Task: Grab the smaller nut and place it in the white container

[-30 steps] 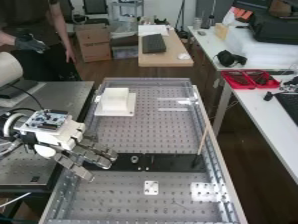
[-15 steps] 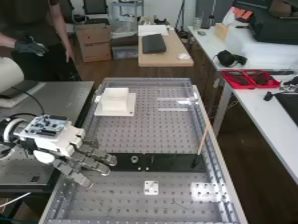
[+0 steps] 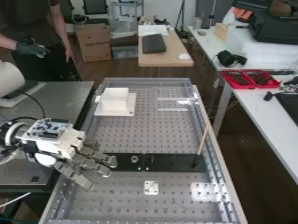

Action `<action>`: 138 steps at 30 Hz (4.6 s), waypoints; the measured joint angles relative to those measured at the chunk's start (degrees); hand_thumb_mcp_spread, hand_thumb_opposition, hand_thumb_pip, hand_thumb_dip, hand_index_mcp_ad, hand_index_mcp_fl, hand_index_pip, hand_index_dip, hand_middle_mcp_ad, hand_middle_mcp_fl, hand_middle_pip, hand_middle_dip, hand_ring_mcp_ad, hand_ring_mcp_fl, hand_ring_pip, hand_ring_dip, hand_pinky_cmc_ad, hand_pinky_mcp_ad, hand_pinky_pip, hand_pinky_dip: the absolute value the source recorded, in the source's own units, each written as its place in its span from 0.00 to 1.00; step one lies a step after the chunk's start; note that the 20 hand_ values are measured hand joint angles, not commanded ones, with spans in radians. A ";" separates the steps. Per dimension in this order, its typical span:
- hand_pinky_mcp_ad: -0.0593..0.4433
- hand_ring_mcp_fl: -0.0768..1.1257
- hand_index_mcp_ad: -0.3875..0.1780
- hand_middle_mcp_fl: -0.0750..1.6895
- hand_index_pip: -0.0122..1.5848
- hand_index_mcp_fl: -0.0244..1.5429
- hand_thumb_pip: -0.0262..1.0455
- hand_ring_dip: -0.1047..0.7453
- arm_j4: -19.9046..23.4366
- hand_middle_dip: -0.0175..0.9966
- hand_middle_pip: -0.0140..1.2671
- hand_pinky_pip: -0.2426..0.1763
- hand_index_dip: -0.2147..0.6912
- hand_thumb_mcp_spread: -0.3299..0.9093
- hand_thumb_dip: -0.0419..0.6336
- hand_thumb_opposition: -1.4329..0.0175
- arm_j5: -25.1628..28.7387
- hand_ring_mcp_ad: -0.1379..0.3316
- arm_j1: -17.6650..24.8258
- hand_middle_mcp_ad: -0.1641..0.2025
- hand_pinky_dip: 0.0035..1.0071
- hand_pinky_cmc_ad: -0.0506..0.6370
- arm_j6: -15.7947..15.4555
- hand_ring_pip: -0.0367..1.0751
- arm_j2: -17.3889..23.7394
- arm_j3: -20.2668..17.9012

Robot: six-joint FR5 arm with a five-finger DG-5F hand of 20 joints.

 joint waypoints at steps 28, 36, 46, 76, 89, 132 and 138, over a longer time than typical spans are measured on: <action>0.70 0.06 0.43 0.08 0.98 0.03 0.72 0.22 -1.04 0.24 0.12 0.45 0.45 0.61 0.39 0.43 0.42 0.61 0.46 0.63 0.17 0.61 -3.90 0.11 -0.63 0.63; 0.70 0.06 0.43 0.08 0.98 0.03 0.72 0.21 -0.95 0.24 0.12 0.45 0.45 0.61 0.39 0.43 0.29 0.61 0.36 0.63 0.17 0.61 -4.09 0.11 -0.89 0.87; 0.70 0.06 0.43 0.08 0.98 0.05 0.72 0.22 -0.92 0.24 0.12 0.45 0.45 0.61 0.39 0.43 -0.18 0.61 0.23 0.63 0.17 0.61 -4.50 0.11 -1.18 1.01; 0.70 0.06 0.45 0.08 0.98 0.06 0.72 0.22 -1.74 0.24 0.12 0.47 0.45 0.61 0.39 0.43 -0.18 0.61 0.07 0.63 0.18 0.61 -3.93 0.11 -1.38 1.40; 0.70 0.06 0.45 0.08 0.98 0.05 0.73 0.22 -1.48 0.24 0.12 0.47 0.45 0.61 0.40 0.44 0.22 0.61 0.42 0.63 0.18 0.61 -3.80 0.11 -1.37 1.06; 0.70 0.06 0.47 0.08 0.97 0.12 0.72 0.22 -1.63 0.24 0.12 0.52 0.43 0.61 0.43 0.44 -0.44 0.57 0.47 0.62 0.18 0.60 -4.05 0.10 -1.92 1.79; 0.70 0.06 0.48 0.07 0.97 0.13 0.72 0.22 -2.06 0.24 0.12 0.52 0.43 0.61 0.43 0.43 -0.67 0.57 0.38 0.64 0.18 0.60 -4.11 0.10 -2.03 2.24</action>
